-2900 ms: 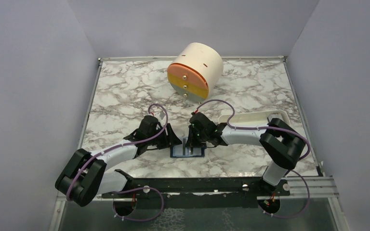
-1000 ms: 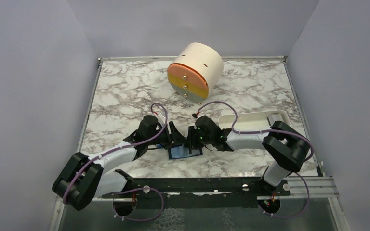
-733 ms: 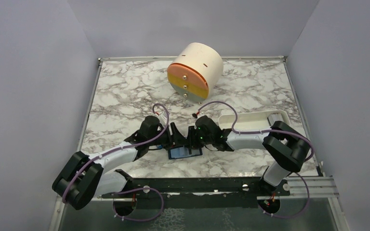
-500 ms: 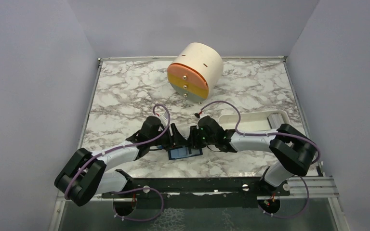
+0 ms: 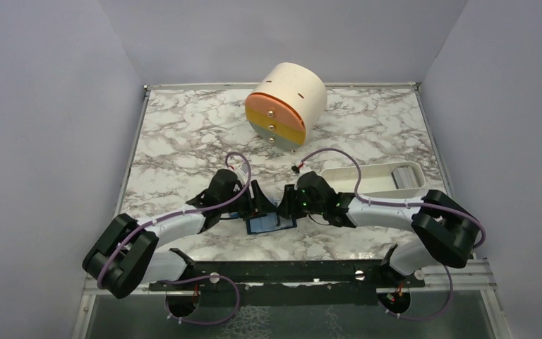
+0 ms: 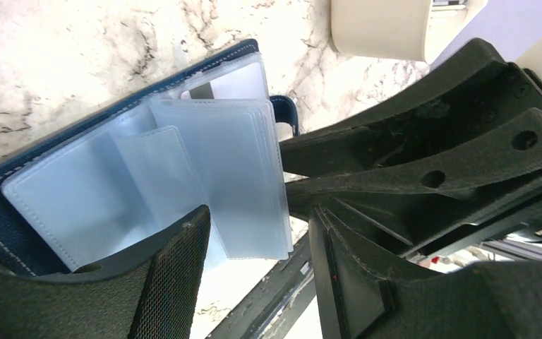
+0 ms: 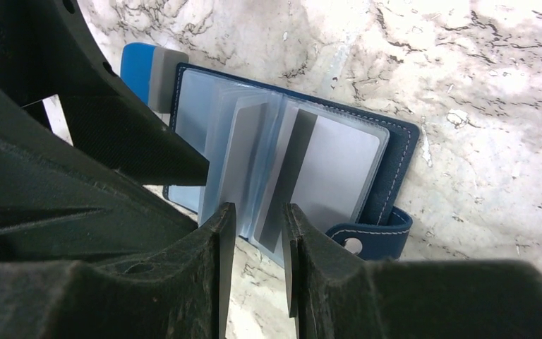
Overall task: Put the credit cards into the card holder
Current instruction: Turn over the card slot in the card holder, then pick up the credit card from the storage box.
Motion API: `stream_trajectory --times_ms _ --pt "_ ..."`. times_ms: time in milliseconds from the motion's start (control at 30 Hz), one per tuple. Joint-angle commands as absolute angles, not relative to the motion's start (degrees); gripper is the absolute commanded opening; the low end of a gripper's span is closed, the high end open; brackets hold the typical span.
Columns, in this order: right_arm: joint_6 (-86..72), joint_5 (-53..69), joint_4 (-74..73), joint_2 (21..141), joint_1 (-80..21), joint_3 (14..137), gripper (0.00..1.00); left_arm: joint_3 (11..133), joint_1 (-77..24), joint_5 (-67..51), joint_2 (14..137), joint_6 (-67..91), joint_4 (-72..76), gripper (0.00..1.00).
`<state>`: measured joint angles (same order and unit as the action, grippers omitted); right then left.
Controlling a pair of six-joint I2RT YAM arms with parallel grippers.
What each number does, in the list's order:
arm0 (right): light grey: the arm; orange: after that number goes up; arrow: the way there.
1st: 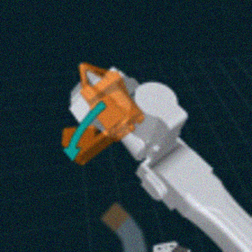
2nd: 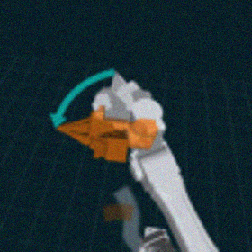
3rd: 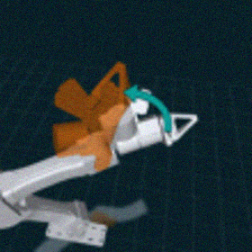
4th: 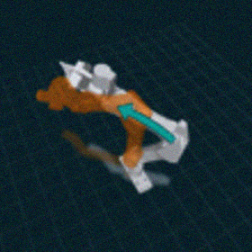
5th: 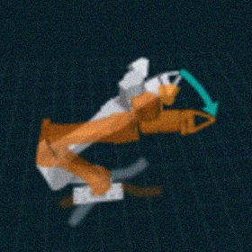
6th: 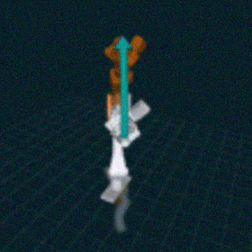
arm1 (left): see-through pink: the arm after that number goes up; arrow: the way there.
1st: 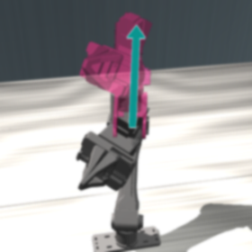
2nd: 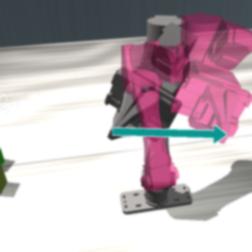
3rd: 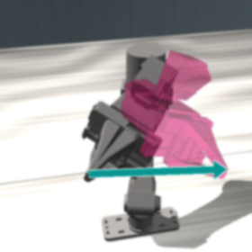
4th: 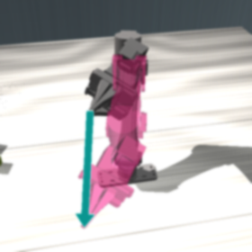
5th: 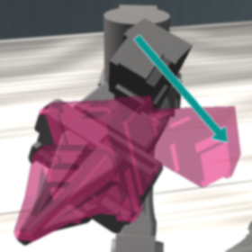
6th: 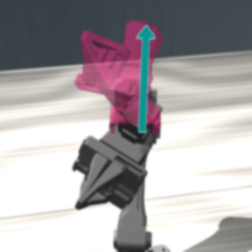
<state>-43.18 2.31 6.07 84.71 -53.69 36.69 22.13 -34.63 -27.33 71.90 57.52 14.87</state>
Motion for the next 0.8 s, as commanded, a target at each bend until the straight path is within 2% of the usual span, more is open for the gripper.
stream_trajectory --times_ms 0,500,767 --pt "-41.9 -1.7 2.5 82.0 -54.1 37.0 0.31 24.5 -34.9 -23.3 70.4 54.4 11.2 0.56" --pt "-36.5 -9.9 -11.5 75.3 -54.1 44.2 0.33 27.6 -34.9 -14.9 65.7 49.8 -1.4 0.51" --pt "-25.8 -18.6 -20.1 73.9 -53.9 52.7 0.34 31.4 -34.9 -9.0 60.4 45.8 -10.0 0.57"
